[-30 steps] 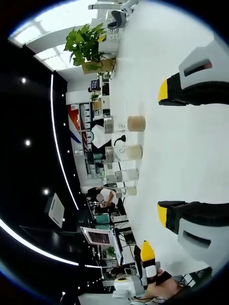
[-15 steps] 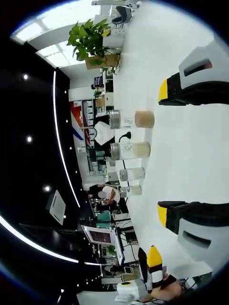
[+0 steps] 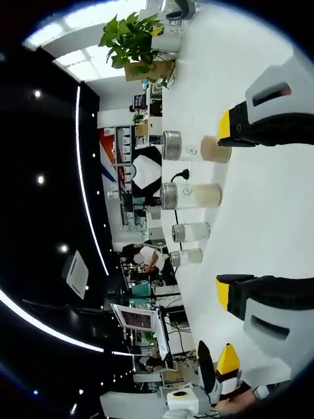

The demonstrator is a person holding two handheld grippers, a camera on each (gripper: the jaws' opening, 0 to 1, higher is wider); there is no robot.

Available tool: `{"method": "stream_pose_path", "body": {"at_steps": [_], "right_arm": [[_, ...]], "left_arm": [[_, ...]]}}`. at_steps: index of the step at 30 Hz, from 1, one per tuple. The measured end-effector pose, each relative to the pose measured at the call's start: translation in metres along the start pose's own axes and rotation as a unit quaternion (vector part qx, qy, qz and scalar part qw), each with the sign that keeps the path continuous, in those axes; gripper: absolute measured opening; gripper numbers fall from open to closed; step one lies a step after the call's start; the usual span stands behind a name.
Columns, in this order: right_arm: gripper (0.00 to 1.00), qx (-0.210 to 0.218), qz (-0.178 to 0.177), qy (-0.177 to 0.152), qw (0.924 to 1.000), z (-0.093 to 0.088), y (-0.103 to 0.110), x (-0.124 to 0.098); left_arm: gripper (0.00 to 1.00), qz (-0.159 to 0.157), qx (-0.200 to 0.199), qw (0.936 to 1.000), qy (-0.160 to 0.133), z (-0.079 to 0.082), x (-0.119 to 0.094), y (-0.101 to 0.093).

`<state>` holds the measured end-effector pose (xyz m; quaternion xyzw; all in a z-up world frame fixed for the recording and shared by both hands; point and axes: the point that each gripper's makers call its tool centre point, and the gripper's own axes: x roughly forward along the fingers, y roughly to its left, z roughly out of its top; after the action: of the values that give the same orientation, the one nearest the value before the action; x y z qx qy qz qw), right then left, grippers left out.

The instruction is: Rotate the seasoning bottle until the label or dispensing opening points toward the visible target arrow and the bottle remains upright within the marked orientation range

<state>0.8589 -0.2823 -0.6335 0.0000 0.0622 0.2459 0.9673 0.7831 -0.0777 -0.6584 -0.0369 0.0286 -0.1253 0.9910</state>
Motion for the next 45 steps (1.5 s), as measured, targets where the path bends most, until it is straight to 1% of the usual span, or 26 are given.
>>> {"method": "stream_pose_path", "body": {"at_steps": [3,8,13,19,24,28,34,39,41,43,45], "right_arm": [[0.81,0.001,0.008,0.001,1.0000,0.001,0.001,0.007],[0.81,-0.001,0.019,0.015,0.9997,-0.002,0.002,0.020],[0.81,-0.009,0.021,0.023,0.9995,-0.004,-0.002,0.033],[0.80,-0.005,0.034,0.034,0.9988,-0.006,-0.003,0.047],[0.79,-0.017,0.039,0.043,0.9982,-0.009,-0.002,0.057],[0.79,-0.019,0.045,0.051,0.9975,-0.014,-0.001,0.064],[0.76,-0.032,0.048,0.044,0.9974,-0.014,-0.004,0.080],[0.73,-0.033,0.053,0.040,0.9973,-0.015,-0.008,0.095],[0.73,-0.030,0.051,0.041,0.9974,-0.014,-0.014,0.103],[0.71,-0.026,0.049,0.032,0.9980,-0.014,-0.016,0.109],[0.70,-0.030,0.043,0.035,0.9980,-0.019,-0.018,0.117]], "left_arm": [[1.00,0.000,-0.002,1.0000,0.001,-0.001,0.000,0.001],[1.00,-0.001,-0.005,1.0000,0.003,-0.002,0.001,0.001],[0.99,-0.001,-0.007,1.0000,0.003,-0.003,0.001,0.002],[0.99,-0.001,-0.010,0.9999,0.005,-0.003,0.001,0.002],[0.99,-0.001,-0.011,0.9999,0.007,-0.004,0.001,0.002],[0.99,-0.001,-0.013,0.9999,0.007,-0.004,0.001,0.003],[0.99,-0.005,-0.020,0.9997,0.010,-0.005,0.001,0.002],[0.99,-0.005,-0.019,0.9998,0.009,-0.005,0.001,0.001],[0.98,-0.005,-0.020,0.9998,0.009,-0.005,0.001,0.001],[0.98,-0.006,-0.020,0.9997,0.010,-0.006,0.001,0.001],[0.98,-0.007,-0.022,0.9997,0.011,-0.006,0.002,0.000]]}}
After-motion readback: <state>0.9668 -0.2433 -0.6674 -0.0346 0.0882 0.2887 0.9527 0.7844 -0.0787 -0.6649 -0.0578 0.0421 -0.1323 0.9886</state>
